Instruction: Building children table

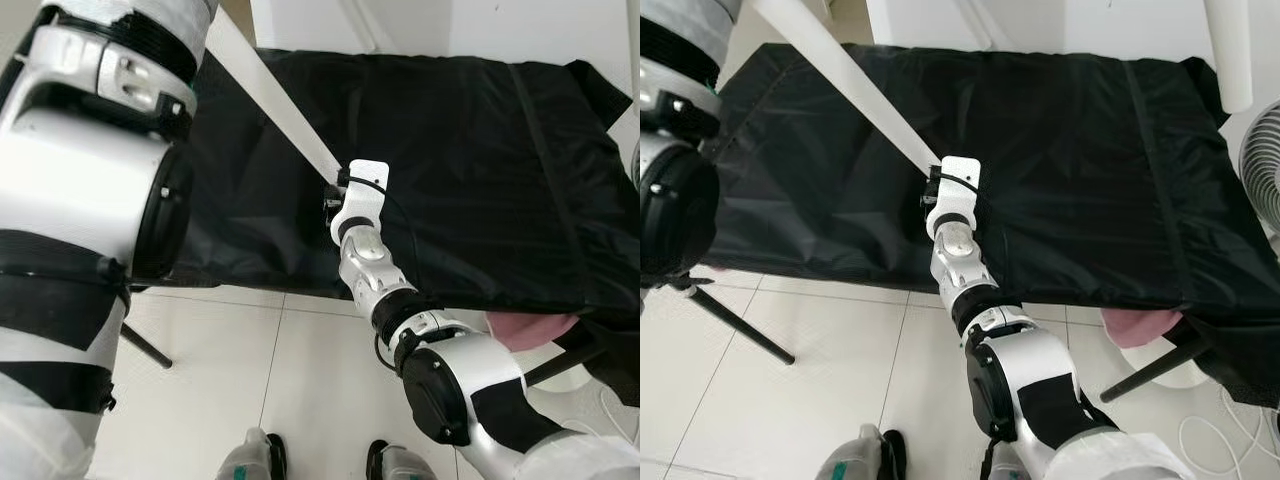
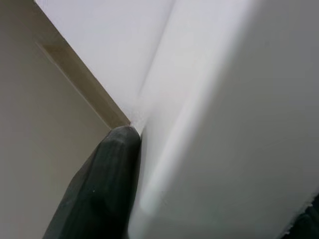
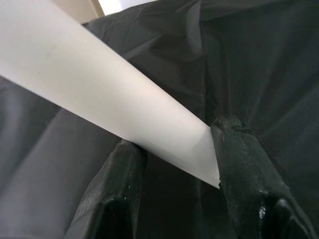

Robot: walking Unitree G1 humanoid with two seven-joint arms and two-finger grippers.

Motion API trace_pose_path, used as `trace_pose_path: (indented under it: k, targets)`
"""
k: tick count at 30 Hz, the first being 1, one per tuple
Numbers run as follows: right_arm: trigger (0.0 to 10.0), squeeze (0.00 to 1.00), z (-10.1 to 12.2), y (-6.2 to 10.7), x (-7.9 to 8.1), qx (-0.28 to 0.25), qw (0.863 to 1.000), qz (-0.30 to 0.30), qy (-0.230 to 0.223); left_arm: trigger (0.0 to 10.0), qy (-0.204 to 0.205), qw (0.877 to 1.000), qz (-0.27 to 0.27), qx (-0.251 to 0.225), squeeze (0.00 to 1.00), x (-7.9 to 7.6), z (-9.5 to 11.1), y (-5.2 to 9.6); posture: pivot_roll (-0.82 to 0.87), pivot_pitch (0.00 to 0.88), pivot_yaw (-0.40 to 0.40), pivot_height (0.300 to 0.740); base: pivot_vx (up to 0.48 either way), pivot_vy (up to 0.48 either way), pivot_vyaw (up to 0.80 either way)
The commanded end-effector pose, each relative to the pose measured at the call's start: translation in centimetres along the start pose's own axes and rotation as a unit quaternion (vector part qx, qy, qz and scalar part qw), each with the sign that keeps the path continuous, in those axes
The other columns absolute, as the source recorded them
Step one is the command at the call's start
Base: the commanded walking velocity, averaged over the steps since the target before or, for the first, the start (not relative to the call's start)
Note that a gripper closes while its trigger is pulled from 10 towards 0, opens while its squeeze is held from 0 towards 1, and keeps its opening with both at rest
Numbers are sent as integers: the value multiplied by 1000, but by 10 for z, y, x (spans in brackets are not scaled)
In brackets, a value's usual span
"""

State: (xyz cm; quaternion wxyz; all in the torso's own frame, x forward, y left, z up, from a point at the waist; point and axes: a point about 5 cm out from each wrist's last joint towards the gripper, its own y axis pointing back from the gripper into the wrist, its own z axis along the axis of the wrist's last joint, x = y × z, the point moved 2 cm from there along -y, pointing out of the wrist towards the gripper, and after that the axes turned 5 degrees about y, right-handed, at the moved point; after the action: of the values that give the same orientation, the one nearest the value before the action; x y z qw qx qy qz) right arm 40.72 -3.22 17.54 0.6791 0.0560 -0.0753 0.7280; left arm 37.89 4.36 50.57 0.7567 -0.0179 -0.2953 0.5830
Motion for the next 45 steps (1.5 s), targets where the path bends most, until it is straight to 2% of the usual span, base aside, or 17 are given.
trace_pose_path:
  k: [1,13,18,19,21,23,24,26,27,28,29,31,38,41,43,44,45]
  targets:
    - [10000,0,35,34,131,-51,934,337,-110,0,300,917,-251,-81,0,-88,39,7,15,140,132,740,0,0,0]
    - [10000,0,52,40,145,-67,907,389,-147,0,359,890,-271,-81,0,-84,58,6,16,140,140,740,0,0,0]
    - [10000,0,51,36,136,-75,913,381,-122,0,364,895,-253,-55,0,-84,35,0,7,146,148,740,0,0,0]
    - [10000,0,50,33,129,-77,916,376,-116,0,357,902,-238,-46,0,-81,24,-2,3,152,147,740,0,0,0]
    - [10000,0,50,33,129,-77,916,376,-116,0,357,902,-238,-46,0,-81,24,-2,3,152,147,740,0,0,0]
    - [10000,0,48,30,120,-77,919,371,-114,588,353,908,-221,-34,0,-78,10,-4,0,160,144,740,0,0,0]
    - [10000,0,46,27,112,-78,921,367,-107,10000,358,911,-205,-21,0,-75,-4,-5,-6,163,144,740,0,0,0]
    - [10000,0,42,23,98,-80,923,364,-97,10000,368,912,-181,1,0,-67,-28,-7,-9,170,139,740,0,0,0]
    - [10000,0,42,23,98,-80,923,364,-97,10000,368,912,-181,1,0,-67,-28,-7,-9,170,139,740,0,0,0]
    - [10000,0,38,22,87,-80,925,360,-89,10000,364,918,-155,12,0,-58,-45,-7,-11,174,132,740,0,0,0]
    - [10000,0,38,22,87,-80,925,360,-89,10000,364,918,-155,12,0,-58,-45,-7,-11,174,132,740,0,0,0]
    - [10000,0,25,21,64,-71,932,346,-76,10000,348,931,-105,28,0,-38,-75,-5,-13,177,125,740,0,0,0]
    - [10000,0,-1,23,25,-44,947,315,-45,10000,345,937,-26,49,0,-4,-116,5,-24,177,106,740,0,0,0]
    - [10000,0,-16,26,-3,-29,956,290,-34,10000,346,936,17,65,0,12,-145,16,-29,173,99,740,0,0,0]
    - [10000,0,-16,26,-3,-29,956,290,-34,10000,346,936,17,65,0,12,-145,16,-29,173,99,740,0,0,0]
    - [10000,0,-21,27,-14,-23,960,279,-25,10000,341,936,40,77,0,19,-159,22,-32,173,97,740,0,0,0]
    - [10000,0,-21,27,-14,-23,960,279,-25,10000,341,936,40,77,0,19,-159,22,-32,173,97,740,0,0,0]
